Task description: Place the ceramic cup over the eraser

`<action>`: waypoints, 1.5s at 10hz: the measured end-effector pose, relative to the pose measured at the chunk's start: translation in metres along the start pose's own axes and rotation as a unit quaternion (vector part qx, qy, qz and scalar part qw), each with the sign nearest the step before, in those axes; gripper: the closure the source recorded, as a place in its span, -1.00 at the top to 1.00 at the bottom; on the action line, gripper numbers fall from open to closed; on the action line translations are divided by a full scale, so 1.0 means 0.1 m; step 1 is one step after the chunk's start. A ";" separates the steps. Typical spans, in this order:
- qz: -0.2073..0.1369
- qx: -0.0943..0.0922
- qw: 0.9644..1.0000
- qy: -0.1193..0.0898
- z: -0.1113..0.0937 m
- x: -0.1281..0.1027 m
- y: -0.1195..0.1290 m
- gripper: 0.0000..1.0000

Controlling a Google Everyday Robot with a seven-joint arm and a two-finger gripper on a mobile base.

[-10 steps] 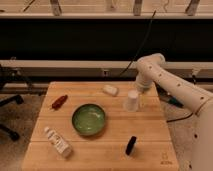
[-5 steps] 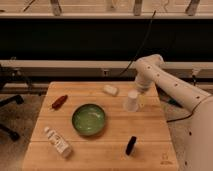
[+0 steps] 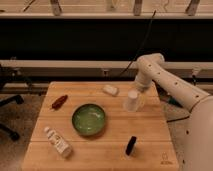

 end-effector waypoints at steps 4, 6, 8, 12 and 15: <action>-0.020 -0.004 1.000 -0.011 0.01 -0.16 -0.06 0.60; -0.026 -0.007 1.000 -0.010 0.04 -0.19 -0.05 0.60; -0.039 -0.006 0.999 -0.006 0.08 -0.27 -0.03 0.60; -0.054 0.004 0.998 0.014 0.14 -0.31 -0.02 0.60; -0.048 0.015 0.998 0.026 0.12 -0.20 -0.06 0.60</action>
